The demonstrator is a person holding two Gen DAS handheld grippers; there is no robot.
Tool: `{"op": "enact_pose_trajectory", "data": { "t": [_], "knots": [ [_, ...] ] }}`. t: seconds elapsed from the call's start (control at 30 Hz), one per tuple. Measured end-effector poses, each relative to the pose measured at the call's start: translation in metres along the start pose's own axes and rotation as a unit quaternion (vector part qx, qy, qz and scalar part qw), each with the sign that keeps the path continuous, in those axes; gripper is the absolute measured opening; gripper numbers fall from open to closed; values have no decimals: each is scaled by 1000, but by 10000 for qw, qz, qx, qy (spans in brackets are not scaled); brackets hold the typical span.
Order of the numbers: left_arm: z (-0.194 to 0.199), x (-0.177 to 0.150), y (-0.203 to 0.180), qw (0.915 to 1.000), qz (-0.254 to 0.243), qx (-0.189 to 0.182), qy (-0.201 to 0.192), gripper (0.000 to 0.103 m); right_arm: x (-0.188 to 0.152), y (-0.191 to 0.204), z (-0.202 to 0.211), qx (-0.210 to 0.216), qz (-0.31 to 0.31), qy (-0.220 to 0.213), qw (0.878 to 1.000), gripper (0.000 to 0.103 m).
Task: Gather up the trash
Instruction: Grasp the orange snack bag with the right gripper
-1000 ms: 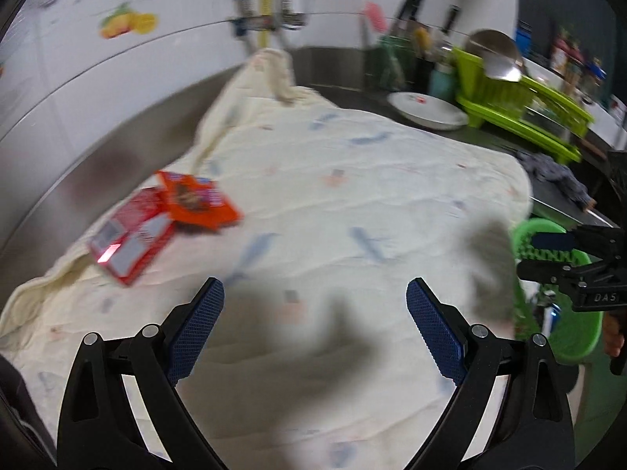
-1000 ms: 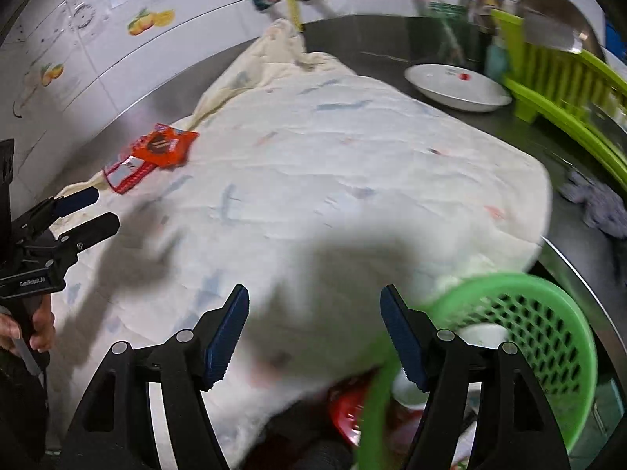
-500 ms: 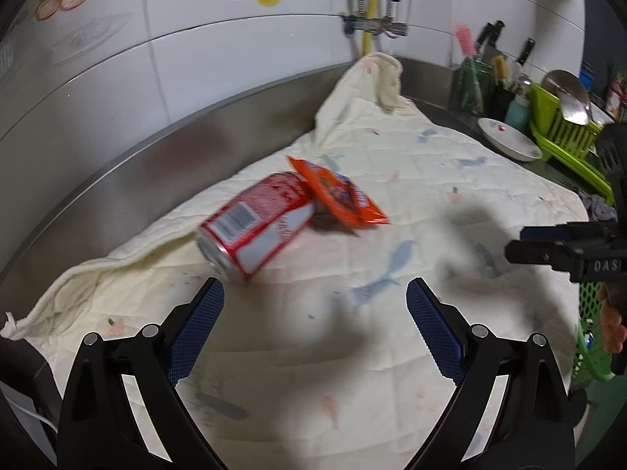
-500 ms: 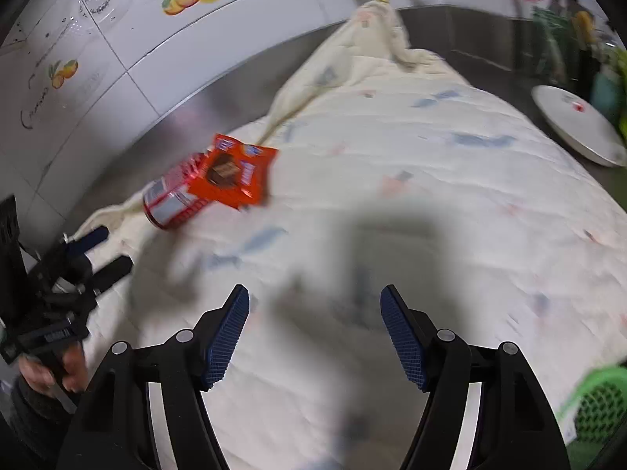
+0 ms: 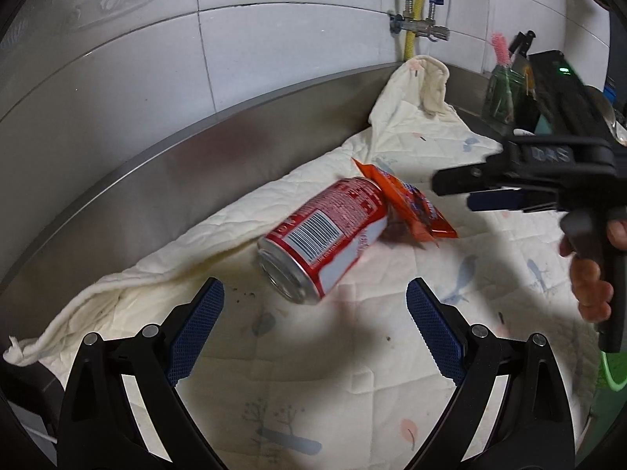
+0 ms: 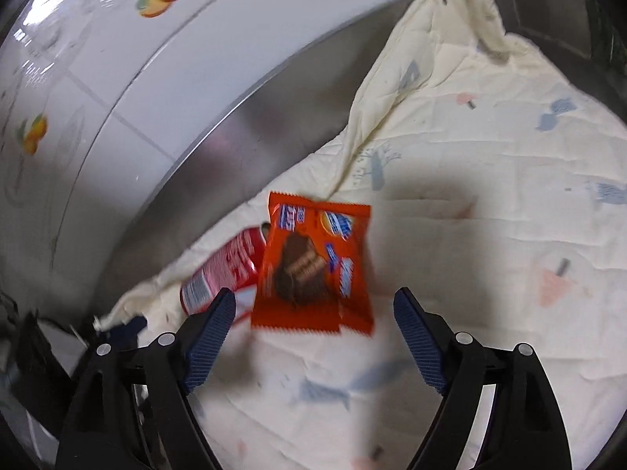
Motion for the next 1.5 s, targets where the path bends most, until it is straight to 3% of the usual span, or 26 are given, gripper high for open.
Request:
{"op": "enact_pose_trajectory", "data": {
  "t": [0.3,0.7,0.93,1.17,1.5],
  "knots": [
    [-12,11,9,9999,-119,42,-9,93,24,-3,-29,7,-303,100,9995,80],
    [-27,25,3,9991,-418,40,39,93,39,-15,-57,524,-980,372,9931,80],
    [-39,33,1,9987,-502,-10,111,93,41,-18,-61,636,-959,417,9925,80],
    [-53,37,-7,9966,-793,27,241,93,36,-19,-57,724,-840,424,9929,60],
    [-73,44,-14,9924,-1143,62,448,93,18,-24,-20,583,-434,282,9970,57]
  ]
}}
Point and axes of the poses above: each gripper's, at about its wrist camera, not at the fingertips, and z roughly against the way its jaws point, y to its left, x to its top, the point moved 5 cm from there along -z, roughly the way its jaws point, and after that the axes turned 4 degrees about y, right-handed, at the moved point
